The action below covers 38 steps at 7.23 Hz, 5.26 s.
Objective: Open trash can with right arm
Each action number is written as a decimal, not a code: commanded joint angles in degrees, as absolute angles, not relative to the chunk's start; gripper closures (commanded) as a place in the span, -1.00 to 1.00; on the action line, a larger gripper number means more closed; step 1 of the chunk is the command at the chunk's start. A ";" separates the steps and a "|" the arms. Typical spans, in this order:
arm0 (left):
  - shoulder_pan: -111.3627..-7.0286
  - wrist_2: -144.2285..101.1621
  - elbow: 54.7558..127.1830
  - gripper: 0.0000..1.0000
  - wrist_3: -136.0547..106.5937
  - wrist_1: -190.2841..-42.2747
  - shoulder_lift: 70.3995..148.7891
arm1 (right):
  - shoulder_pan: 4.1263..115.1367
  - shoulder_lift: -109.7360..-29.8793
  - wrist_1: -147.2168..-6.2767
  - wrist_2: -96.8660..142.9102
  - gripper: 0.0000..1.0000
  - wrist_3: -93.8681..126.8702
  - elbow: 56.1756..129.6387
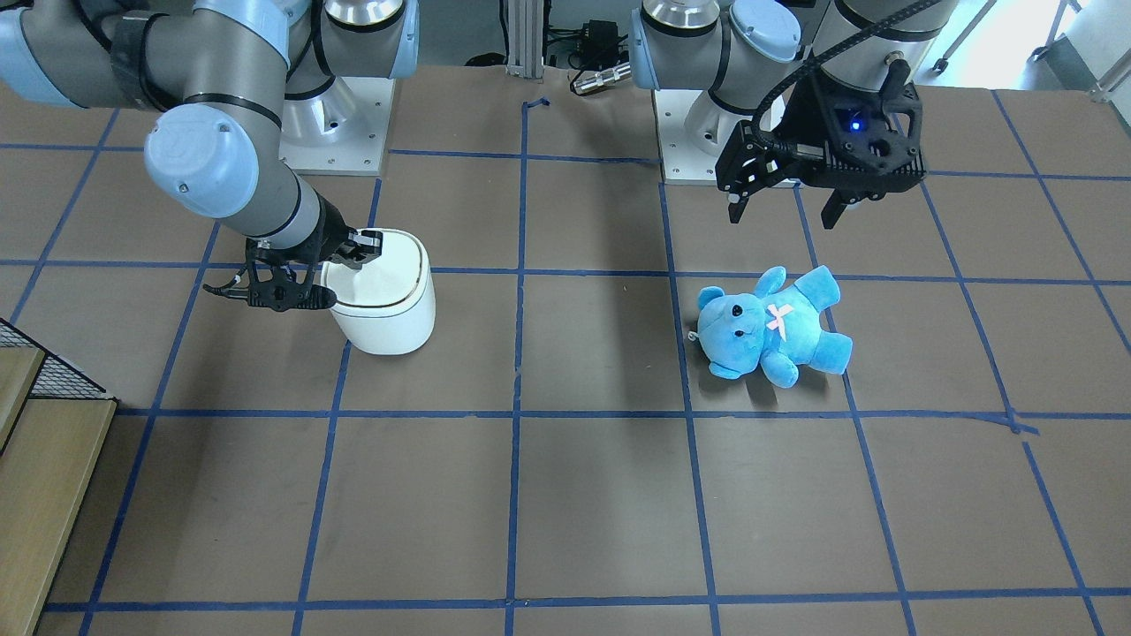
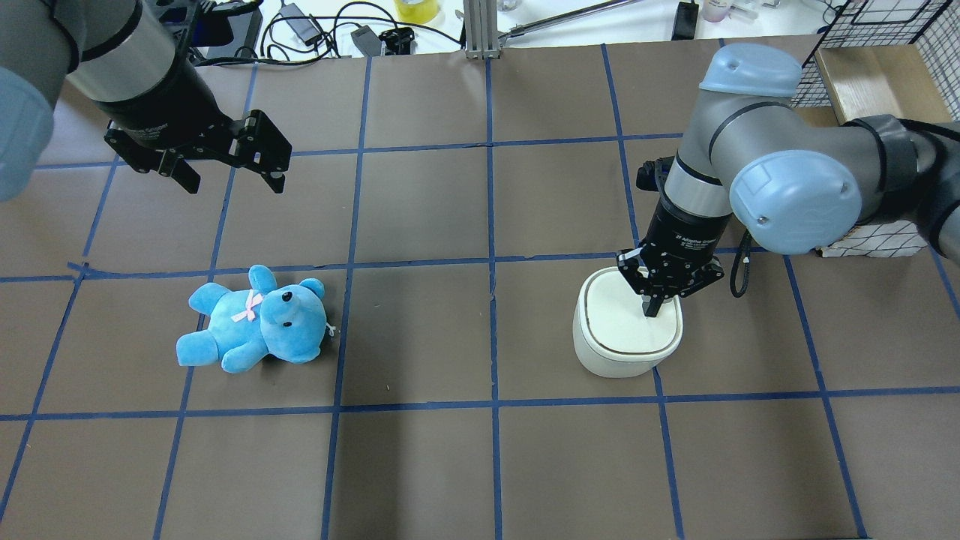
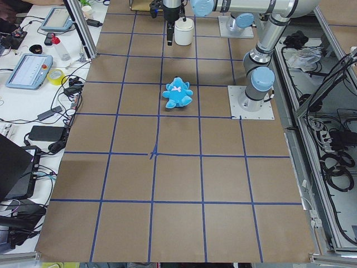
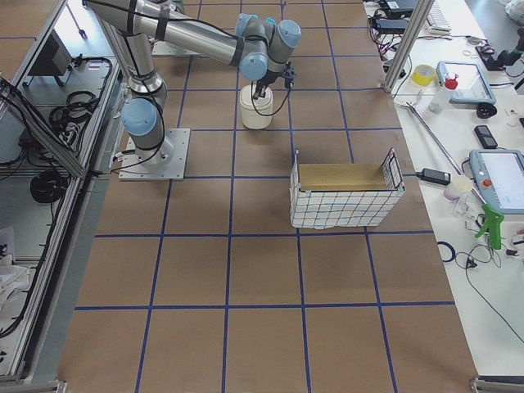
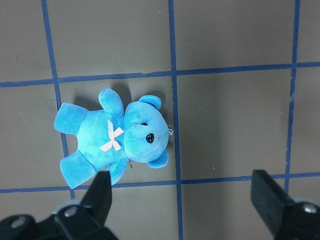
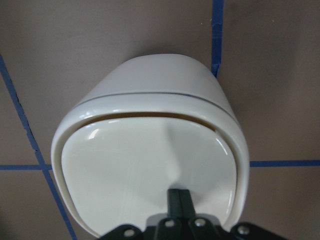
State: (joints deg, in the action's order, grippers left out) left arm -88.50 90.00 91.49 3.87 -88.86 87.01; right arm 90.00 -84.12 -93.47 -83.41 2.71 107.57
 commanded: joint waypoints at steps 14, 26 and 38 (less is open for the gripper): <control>-88.51 90.00 91.49 -1.00 3.87 -88.86 87.01 | 89.91 -87.10 -73.54 -84.46 -0.29 4.59 85.00; -88.51 90.00 91.49 -1.00 3.87 -88.86 87.01 | 88.77 -86.57 -90.88 -91.04 -1.00 -0.62 84.29; -88.51 90.00 91.49 -1.00 3.87 -88.86 87.01 | 89.56 -86.22 -86.57 -92.46 -1.00 -4.57 82.44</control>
